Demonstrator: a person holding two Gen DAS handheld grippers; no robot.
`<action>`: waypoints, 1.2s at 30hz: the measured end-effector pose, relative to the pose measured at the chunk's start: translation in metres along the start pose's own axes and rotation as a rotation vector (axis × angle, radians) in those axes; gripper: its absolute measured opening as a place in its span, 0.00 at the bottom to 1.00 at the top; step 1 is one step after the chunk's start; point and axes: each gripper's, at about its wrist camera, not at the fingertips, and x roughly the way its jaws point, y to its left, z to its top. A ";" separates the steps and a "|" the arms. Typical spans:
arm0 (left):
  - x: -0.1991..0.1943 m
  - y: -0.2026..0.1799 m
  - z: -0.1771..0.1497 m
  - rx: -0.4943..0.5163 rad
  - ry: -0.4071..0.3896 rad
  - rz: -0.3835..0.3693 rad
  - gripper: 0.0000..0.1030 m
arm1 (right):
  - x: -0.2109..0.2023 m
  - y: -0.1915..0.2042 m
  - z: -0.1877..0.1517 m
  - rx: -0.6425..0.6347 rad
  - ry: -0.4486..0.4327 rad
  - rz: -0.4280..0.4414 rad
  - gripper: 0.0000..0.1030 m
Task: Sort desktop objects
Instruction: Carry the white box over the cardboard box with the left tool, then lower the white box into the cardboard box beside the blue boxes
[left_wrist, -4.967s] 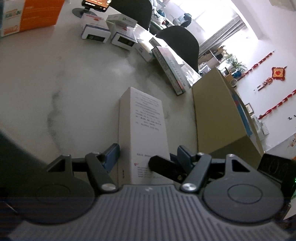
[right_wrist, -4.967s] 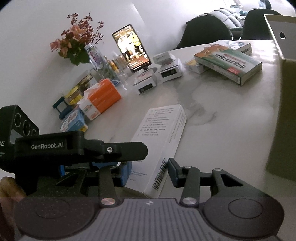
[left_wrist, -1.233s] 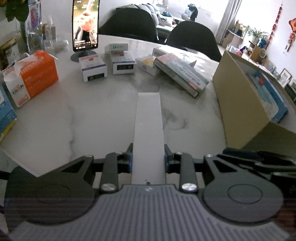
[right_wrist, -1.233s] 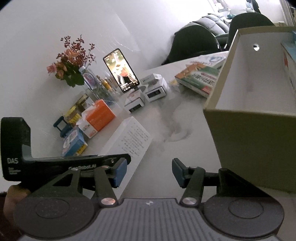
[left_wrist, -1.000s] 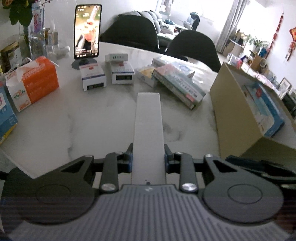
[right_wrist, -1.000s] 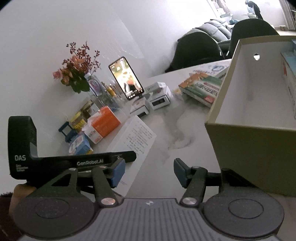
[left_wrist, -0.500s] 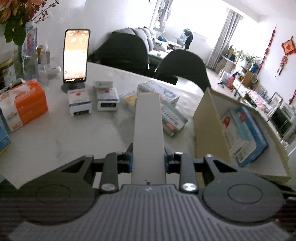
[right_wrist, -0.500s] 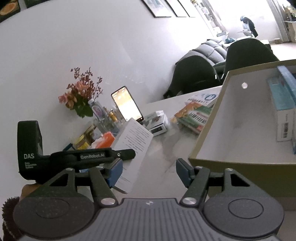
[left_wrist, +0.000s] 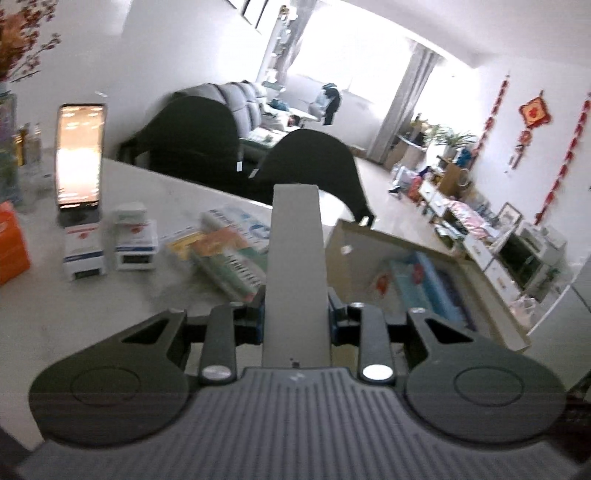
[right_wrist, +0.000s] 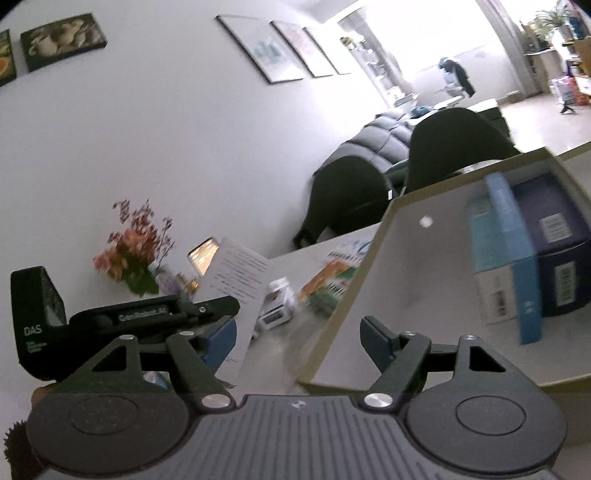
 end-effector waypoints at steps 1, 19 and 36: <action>0.003 -0.004 0.002 0.004 -0.001 -0.012 0.26 | -0.001 -0.003 0.002 0.006 -0.004 -0.007 0.75; 0.074 -0.063 0.018 0.075 0.091 -0.147 0.26 | -0.020 -0.045 0.020 0.075 -0.084 -0.104 0.77; 0.141 -0.089 0.015 0.086 0.258 -0.081 0.26 | -0.013 -0.067 0.026 0.105 -0.080 -0.145 0.77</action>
